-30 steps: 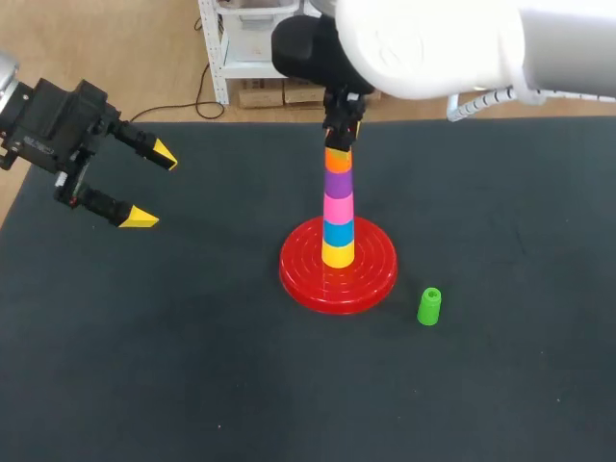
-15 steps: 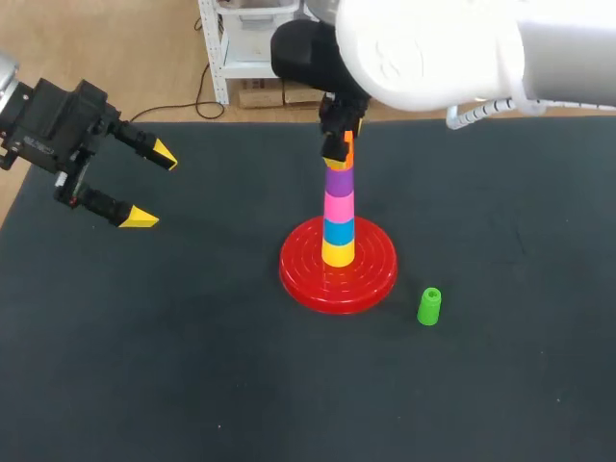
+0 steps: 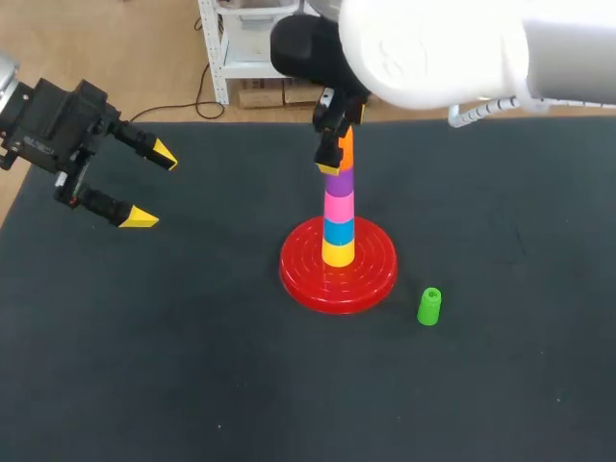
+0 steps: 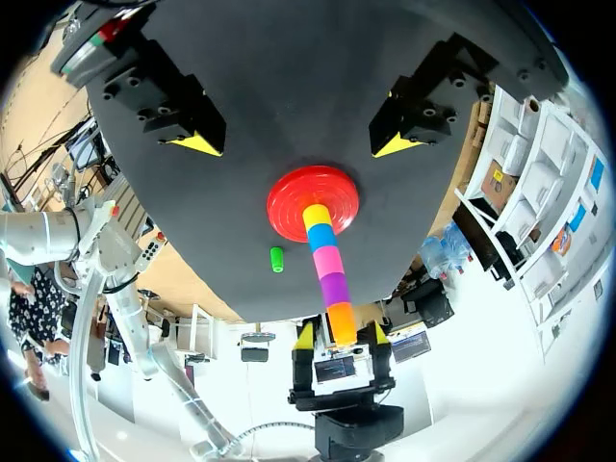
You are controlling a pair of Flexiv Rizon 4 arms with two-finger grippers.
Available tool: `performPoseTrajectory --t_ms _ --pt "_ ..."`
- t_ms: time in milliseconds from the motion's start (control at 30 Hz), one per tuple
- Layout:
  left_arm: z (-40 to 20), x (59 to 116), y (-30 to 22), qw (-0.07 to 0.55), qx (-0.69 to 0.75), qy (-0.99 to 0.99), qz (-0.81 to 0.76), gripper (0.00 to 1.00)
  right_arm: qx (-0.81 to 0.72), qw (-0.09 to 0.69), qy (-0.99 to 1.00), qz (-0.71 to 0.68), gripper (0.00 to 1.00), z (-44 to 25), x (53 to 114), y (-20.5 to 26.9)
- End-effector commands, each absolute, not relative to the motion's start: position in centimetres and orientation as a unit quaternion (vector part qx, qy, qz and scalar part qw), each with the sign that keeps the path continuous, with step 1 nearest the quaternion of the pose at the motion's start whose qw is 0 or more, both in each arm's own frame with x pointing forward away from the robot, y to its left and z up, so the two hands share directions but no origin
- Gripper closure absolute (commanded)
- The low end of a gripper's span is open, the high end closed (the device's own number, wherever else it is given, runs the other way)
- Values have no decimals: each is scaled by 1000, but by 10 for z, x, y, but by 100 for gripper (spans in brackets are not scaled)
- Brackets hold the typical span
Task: Pick up and stack the cylinders on the red base in this order: pink,purple,orange,green
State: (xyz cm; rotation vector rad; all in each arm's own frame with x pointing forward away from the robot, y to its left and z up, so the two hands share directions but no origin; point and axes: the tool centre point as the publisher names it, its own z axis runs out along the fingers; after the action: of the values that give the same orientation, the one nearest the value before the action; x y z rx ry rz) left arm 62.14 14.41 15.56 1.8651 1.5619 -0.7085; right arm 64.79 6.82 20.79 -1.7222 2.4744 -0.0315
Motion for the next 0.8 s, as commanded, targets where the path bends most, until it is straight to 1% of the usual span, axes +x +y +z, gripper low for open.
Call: performPoseTrajectory --t_ms 33,500,800 --pt "155 622 145 300 703 587 -267 0 -570 77 818 -10 0 219 641 64" --pt "155 622 145 300 703 587 -267 0 -538 117 835 -16 0 266 635 32" --pt "155 622 145 300 703 587 -267 0 -525 118 842 -26 0 266 610 4"
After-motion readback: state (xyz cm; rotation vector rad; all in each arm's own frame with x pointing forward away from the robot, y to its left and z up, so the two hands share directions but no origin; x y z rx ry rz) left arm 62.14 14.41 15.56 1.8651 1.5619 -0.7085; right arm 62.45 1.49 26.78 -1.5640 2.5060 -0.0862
